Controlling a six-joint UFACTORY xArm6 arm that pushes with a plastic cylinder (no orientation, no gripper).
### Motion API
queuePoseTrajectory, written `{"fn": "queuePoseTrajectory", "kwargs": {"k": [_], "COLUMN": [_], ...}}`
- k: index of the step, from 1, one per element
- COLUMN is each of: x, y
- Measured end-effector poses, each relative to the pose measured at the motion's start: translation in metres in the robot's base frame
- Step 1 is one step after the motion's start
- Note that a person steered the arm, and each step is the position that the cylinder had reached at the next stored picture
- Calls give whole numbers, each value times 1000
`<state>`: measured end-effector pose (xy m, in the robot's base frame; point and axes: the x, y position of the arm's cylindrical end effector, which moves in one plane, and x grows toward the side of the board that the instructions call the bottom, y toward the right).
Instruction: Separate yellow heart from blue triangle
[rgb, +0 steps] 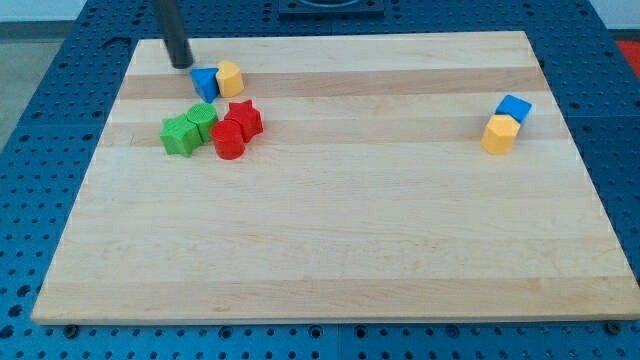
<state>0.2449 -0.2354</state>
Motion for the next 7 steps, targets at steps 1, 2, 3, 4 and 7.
{"fn": "queuePoseTrajectory", "kwargs": {"k": [1, 2, 3, 4, 7], "x": [0, 0, 0, 1, 44], "y": [-26, -46, -62, -70, 65]}}
